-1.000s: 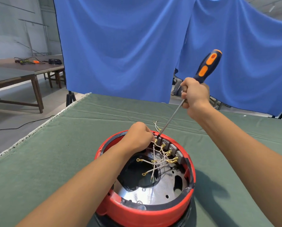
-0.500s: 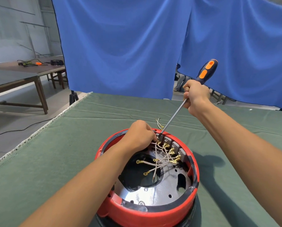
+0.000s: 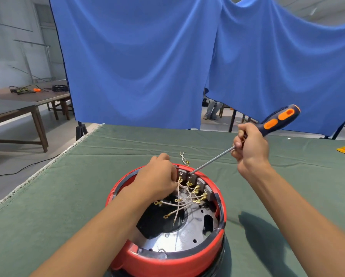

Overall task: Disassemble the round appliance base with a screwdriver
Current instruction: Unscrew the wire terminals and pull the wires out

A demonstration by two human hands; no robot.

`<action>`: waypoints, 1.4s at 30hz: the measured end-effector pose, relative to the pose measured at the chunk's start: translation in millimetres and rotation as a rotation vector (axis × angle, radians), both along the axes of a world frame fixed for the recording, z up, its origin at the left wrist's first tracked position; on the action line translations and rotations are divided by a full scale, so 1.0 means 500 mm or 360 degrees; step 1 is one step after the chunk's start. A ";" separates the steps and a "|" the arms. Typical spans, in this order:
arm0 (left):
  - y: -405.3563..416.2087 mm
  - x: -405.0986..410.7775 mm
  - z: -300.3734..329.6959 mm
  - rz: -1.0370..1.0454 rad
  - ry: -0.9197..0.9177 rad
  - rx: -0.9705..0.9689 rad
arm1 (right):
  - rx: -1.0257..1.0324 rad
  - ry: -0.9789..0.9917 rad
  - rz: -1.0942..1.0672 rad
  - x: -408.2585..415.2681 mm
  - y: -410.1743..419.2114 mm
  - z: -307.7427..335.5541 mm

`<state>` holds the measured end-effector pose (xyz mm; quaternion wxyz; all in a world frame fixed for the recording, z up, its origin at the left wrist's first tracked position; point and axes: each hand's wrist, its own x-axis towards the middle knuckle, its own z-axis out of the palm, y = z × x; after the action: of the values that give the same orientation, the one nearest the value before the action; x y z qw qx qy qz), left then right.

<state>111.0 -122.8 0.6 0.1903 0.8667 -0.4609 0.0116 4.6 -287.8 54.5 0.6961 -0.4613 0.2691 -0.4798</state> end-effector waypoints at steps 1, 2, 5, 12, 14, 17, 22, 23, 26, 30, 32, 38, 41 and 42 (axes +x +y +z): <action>0.000 -0.005 0.006 0.0037 -0.0094 -0.0002 | 0.0002 -0.0023 -0.0007 -0.010 0.003 -0.006; 0.001 -0.009 0.012 0.0067 -0.0183 -0.0009 | 0.0002 -0.0039 -0.0009 -0.018 0.007 -0.012; 0.003 -0.014 0.028 0.0070 -0.0363 -0.0022 | 0.0009 -0.0070 0.0004 -0.037 0.021 -0.030; 0.038 -0.018 0.054 -0.0104 -0.0537 -0.0205 | 0.0079 -0.0133 0.0115 -0.051 0.043 -0.052; 0.043 -0.018 0.060 -0.0187 -0.0257 -0.0362 | 0.0041 -0.0167 0.0086 -0.053 0.042 -0.046; 0.034 -0.016 0.060 -0.0214 0.0190 -0.0646 | -0.0076 -0.0203 0.0084 -0.060 0.044 -0.034; -0.003 -0.009 0.074 0.0087 0.0773 -0.1241 | -0.0408 -0.0123 0.0201 -0.068 0.048 -0.033; -0.011 -0.009 0.079 0.0153 0.0877 -0.1335 | -0.0456 -0.0086 0.0263 -0.068 0.049 -0.036; -0.038 -0.011 0.095 0.0310 0.1225 -0.1600 | -0.0600 0.0034 0.0373 -0.065 0.046 -0.046; -0.070 -0.001 0.114 0.0509 0.1399 -0.1758 | -0.0815 0.0145 0.0366 -0.061 0.042 -0.036; -0.084 0.001 0.111 0.0525 0.1408 -0.1583 | -0.0983 0.0241 0.0376 -0.064 0.039 -0.023; -0.118 -0.022 0.091 0.0474 0.1670 -0.1406 | -0.1581 0.0876 0.0486 -0.051 0.045 -0.036; -0.121 -0.034 0.093 0.0469 0.1802 -0.1507 | -0.1637 0.0936 0.0583 -0.042 0.043 -0.057; -0.119 -0.038 0.093 0.0464 0.1846 -0.1530 | -0.1622 0.0930 0.0598 -0.039 0.040 -0.062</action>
<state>92.2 -182.4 47.3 0.7542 0.6080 -0.1125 -0.2208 -15.0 -267.7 23.7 0.3582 -0.8879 0.0997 -0.2710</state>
